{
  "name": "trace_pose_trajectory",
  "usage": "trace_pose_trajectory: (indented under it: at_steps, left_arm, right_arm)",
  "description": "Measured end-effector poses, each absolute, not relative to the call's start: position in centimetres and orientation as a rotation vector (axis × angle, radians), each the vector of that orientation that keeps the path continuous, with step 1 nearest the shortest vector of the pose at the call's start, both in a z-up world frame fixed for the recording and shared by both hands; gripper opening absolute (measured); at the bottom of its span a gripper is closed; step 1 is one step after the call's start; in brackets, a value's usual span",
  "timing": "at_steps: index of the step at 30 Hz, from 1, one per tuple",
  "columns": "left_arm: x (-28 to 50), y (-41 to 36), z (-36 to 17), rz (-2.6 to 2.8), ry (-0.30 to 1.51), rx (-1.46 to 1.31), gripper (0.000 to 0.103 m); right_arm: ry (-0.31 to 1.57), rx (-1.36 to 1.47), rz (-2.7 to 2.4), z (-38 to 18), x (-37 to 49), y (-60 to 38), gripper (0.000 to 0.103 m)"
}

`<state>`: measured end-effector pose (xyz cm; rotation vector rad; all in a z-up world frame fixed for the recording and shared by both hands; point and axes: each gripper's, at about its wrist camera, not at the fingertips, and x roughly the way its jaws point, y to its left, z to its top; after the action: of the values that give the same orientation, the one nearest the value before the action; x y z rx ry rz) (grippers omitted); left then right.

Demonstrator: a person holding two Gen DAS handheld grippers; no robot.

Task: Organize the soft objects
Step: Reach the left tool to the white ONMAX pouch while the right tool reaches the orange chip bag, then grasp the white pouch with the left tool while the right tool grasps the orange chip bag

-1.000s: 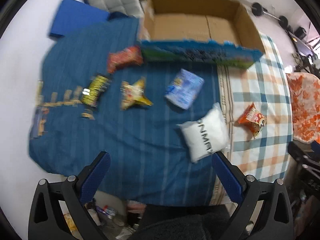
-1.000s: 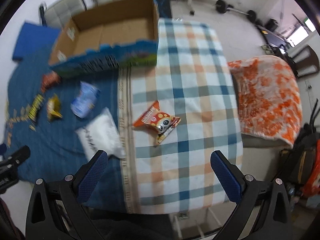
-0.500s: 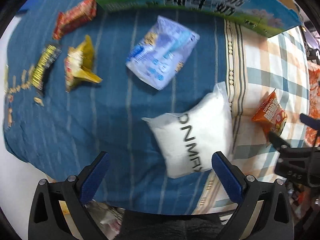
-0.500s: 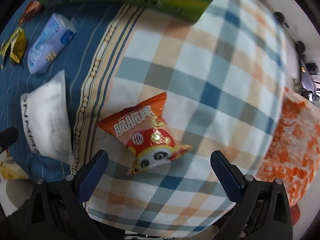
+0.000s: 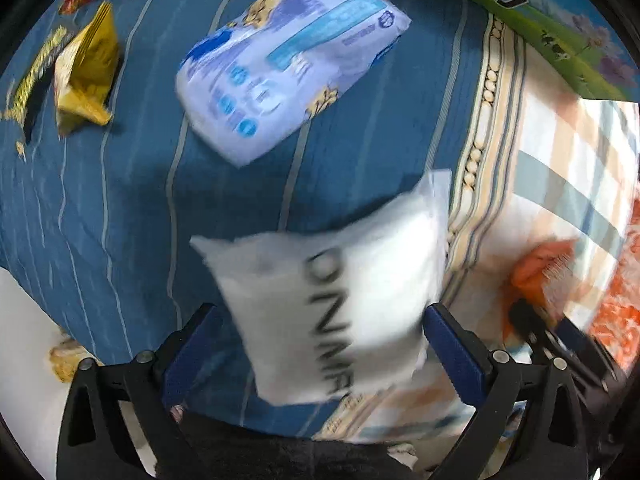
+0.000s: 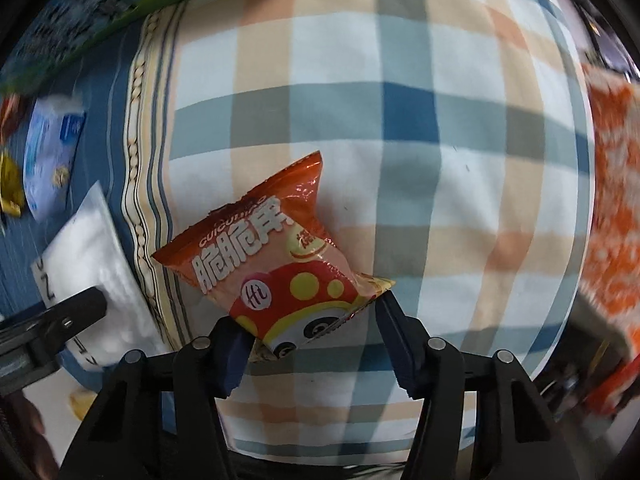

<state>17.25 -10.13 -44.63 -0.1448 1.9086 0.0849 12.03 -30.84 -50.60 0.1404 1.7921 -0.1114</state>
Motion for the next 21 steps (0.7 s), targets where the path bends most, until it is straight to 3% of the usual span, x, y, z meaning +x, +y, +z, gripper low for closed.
trace_pose_trajectory:
  at_steps: [2,5,9,12,16,21]
  left_arm:
    - [17.5,-10.7,-45.3,0.073,1.887,-0.121,0.098]
    - [17.9,-11.9,-45.3,0.035,1.846,-0.034,0.094]
    - [17.9,-14.1,-44.6,-0.068,1.769,0.184,0.092]
    - [18.0,-14.7,-44.6,-0.106,1.74,0.259,0.092]
    - [18.5,-14.2,-44.8,-0.116,1.743,0.24,0.093]
    - [18.6,-13.6,-45.6,-0.108,1.737,0.218,0.094]
  right_arm:
    - [1.783,0.186,-0.122,-50.8,11.6,-31.3,0.049]
    - [1.795,0.233,-0.107,-50.7,10.6,-31.6,0.05]
    - [1.813,0.227,-0.063,-50.3,10.5,-32.7,0.07]
    - [1.762,0.108,-0.053,-48.3,10.6,-33.3,0.076]
    - [1.732,-0.029,0.02,-47.4,11.8,-33.3,0.078]
    - [1.81,-0.034,0.09,-50.3,14.5,-32.6,0.078]
